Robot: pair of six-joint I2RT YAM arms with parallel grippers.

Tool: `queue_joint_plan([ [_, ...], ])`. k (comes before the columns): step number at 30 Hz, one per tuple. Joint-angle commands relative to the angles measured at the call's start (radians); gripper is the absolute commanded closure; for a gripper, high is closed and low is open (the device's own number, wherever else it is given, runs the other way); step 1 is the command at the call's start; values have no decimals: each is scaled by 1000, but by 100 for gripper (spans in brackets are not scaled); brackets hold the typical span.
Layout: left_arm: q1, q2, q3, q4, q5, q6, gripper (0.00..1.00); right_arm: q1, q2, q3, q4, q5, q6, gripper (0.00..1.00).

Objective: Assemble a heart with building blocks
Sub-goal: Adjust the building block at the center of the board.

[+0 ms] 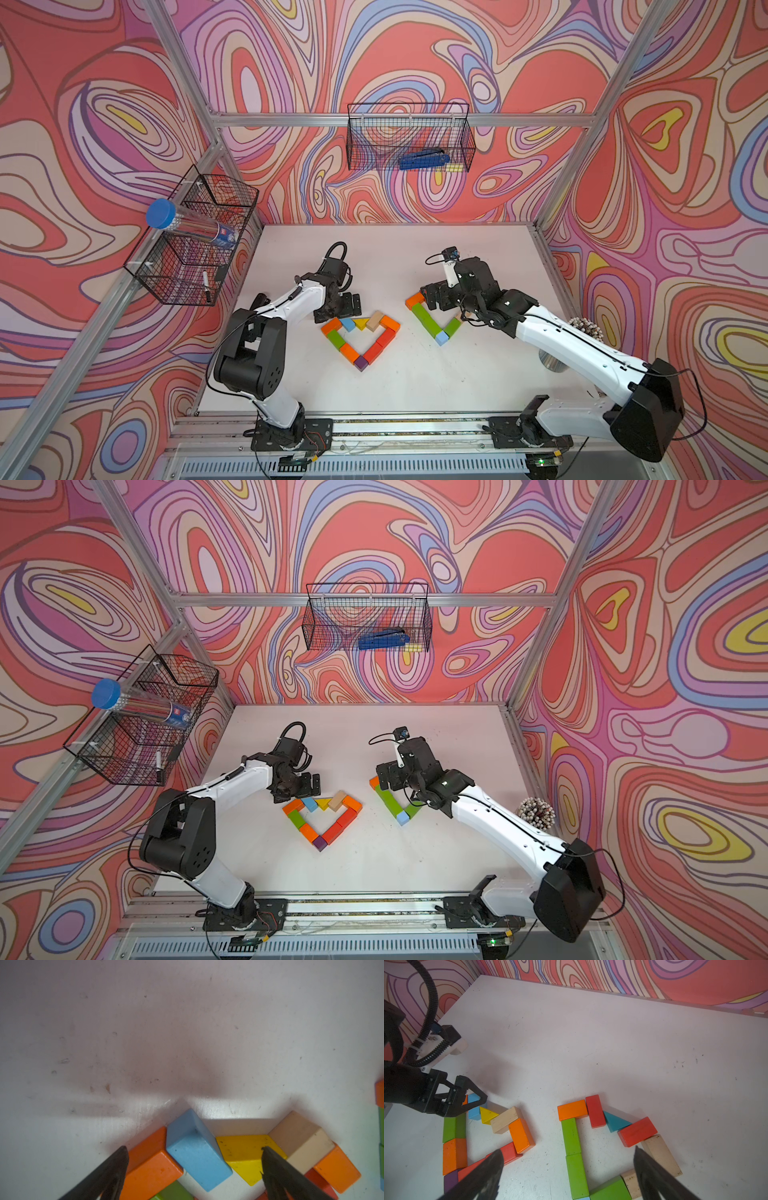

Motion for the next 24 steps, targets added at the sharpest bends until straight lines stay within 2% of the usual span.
queue_joint_plan([
  [1, 8, 7, -17, -43, -7, -25, 0, -4, -8, -13, 0, -5, 6, 2],
  [24, 6, -3, -39, -45, 42, -43, 1, -4, 1, -18, 7, -17, 8, 2],
])
